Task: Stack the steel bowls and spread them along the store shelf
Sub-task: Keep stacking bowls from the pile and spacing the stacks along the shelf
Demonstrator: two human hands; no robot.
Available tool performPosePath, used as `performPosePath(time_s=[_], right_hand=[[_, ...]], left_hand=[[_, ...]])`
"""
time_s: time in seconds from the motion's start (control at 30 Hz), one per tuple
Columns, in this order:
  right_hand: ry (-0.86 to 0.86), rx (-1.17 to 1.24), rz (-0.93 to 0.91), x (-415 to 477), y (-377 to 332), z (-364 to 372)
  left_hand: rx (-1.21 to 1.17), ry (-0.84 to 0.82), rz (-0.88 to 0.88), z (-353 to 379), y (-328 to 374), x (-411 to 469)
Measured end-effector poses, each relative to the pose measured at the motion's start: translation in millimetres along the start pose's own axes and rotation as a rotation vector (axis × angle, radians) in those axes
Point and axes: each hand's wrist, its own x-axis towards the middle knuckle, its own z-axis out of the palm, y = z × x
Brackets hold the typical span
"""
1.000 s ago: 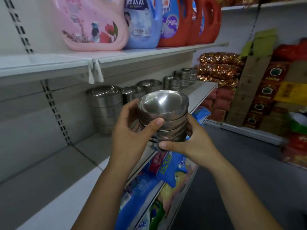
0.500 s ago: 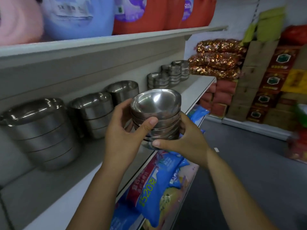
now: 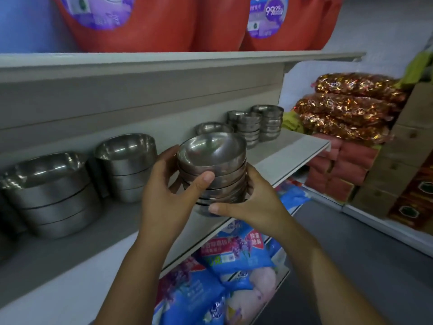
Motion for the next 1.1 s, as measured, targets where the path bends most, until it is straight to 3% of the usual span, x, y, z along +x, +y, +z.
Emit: performPosePath(time_s=[0.3,0.5,0.73,0.9,1.1], right_hand=[[-0.070,0.072,0.033,56.1,52.7,-15.0],[-0.089,0.101,0.055,86.4,77.7,-1.6],[-0.109,0.067,0.066,124.0,98.9,11.9],[-0.155,0.055,0.063,145.7,102.2,31.6],[-0.200,0.031,0.006,167.8,97.7,49.2]], left_hand=[[0.190,-0.045,-0.014,22.2,-31.7,37.7],[0.699,-0.146,0.164,5.2,-43.1,86.3],[0.757,-0.237,0.192,-3.8,-50.9,123.2],[0.848,-0.276,0.115,-15.8,-46.9,138.7],[1.183,-0.257,0.123,-21.9,-36.5,151.2]])
